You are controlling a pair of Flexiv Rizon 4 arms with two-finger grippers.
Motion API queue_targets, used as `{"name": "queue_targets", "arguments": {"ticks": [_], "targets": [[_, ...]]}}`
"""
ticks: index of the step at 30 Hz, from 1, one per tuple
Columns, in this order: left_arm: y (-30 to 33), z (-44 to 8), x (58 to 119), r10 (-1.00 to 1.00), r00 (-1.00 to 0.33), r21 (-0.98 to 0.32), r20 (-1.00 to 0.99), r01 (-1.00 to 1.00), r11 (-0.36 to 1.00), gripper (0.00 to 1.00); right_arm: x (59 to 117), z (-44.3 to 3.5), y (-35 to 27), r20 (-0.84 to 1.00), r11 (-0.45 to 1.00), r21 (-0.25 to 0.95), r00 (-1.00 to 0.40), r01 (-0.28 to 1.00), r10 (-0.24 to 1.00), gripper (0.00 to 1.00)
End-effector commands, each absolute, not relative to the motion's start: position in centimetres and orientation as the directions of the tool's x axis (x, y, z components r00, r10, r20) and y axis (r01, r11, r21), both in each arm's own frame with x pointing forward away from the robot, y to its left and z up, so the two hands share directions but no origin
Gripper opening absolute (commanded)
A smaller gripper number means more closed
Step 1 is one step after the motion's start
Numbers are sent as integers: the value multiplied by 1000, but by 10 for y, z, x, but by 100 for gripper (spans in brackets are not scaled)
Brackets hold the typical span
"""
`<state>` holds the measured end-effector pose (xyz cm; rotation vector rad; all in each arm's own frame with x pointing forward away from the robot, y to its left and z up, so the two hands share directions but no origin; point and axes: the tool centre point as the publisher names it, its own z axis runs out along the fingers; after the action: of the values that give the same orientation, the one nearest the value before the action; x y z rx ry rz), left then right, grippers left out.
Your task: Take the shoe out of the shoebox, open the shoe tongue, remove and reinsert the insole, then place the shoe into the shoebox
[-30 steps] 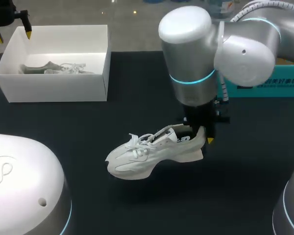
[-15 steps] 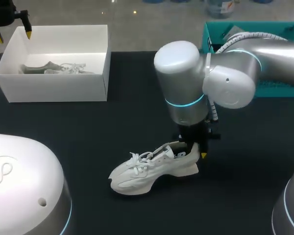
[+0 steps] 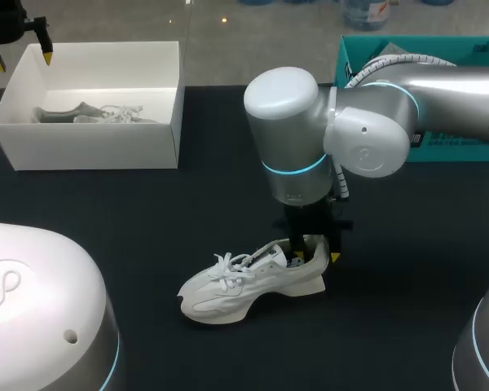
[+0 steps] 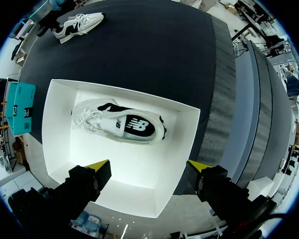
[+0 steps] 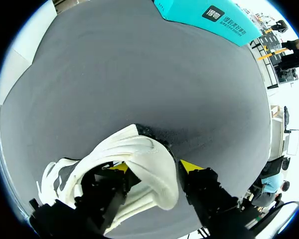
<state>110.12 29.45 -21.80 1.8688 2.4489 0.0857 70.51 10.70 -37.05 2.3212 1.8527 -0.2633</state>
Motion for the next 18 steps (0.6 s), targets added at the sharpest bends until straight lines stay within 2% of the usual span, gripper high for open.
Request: {"name": "queue_targets", "arguments": {"ticks": [1, 8, 15, 18], "targets": [[295, -218, 1101, 965, -262, 80, -13, 962, 263, 100, 695, -327, 97, -197, -174, 62, 183, 983, 963, 100], [295, -218, 1101, 965, -262, 80, -13, 962, 263, 100, 701, -283, 85, -80, -21, 135, 32, 991, 996, 100], [295, -218, 1101, 965, -262, 80, -13, 962, 263, 100, 705, -253, 58, 118, 284, 240, -318, 928, 941, 100], [295, -218, 1101, 965, -262, 80, -13, 962, 263, 100, 705, -253, 58, 118, 284, 240, -318, 928, 941, 100]]}}
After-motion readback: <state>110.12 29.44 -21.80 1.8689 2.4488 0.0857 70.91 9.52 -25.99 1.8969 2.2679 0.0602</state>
